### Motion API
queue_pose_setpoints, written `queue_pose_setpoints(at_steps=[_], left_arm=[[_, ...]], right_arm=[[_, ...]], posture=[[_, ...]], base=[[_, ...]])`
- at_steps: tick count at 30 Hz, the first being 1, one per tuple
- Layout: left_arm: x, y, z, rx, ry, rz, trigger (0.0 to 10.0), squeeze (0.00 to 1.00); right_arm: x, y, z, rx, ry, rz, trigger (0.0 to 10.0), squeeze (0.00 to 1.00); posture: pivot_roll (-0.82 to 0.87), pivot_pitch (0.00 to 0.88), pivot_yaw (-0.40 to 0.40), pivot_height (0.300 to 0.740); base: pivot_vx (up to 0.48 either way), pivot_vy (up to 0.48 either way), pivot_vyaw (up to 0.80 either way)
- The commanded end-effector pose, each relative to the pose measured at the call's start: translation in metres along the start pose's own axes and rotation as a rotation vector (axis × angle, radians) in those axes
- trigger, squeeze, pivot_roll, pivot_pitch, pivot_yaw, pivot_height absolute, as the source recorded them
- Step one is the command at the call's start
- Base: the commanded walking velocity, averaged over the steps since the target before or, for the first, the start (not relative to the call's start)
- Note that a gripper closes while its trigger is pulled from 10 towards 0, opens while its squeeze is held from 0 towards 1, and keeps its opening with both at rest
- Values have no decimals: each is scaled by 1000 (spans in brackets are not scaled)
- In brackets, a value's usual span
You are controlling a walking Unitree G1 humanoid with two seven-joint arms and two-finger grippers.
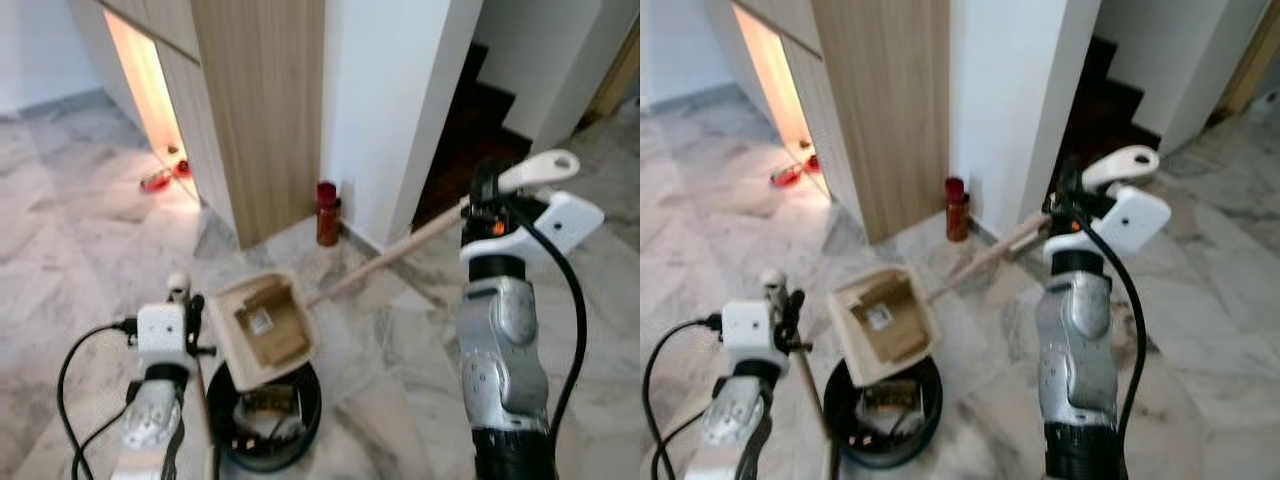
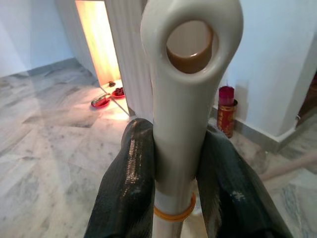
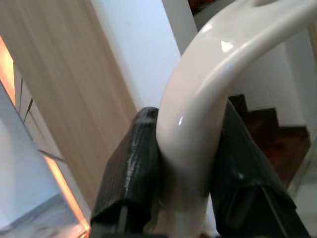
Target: Sweep floor
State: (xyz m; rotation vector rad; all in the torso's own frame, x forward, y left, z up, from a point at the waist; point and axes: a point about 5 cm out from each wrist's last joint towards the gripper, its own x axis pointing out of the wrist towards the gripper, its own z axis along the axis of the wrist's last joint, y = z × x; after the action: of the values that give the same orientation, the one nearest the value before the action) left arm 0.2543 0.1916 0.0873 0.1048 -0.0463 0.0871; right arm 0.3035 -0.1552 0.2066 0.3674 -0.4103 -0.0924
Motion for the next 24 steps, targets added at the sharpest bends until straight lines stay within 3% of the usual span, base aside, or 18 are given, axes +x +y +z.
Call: queue_pose_setpoints(at_steps=[1,8,13,15,24], left_arm=[[2,-2,9,-19,-50,-6,10000,0],[2,-3,9,-24,-50,-10,10000,0],[2,-3,8,-24,-51,-10,10000,0],[2,-4,9,-27,-51,-16,10000,0],[2,-5,9,-28,-54,-17,10000,0]], right_arm=[[2,5,19,-12,-85,29,10000,0],[-6,35,25,-111,-128,267,10000,0],[-8,40,25,-140,-132,309,10000,0],[-16,56,18,-181,-129,400,10000,0],[-23,73,23,-169,-171,437,10000,0]], posture=[[52,0,-3,740],[51,0,-4,740],[51,0,-4,740],[49,0,-7,740],[48,0,-6,740]], base=[[0,0,0],[0,0,0],[0,0,0],[0,0,0],[0,0,0]])
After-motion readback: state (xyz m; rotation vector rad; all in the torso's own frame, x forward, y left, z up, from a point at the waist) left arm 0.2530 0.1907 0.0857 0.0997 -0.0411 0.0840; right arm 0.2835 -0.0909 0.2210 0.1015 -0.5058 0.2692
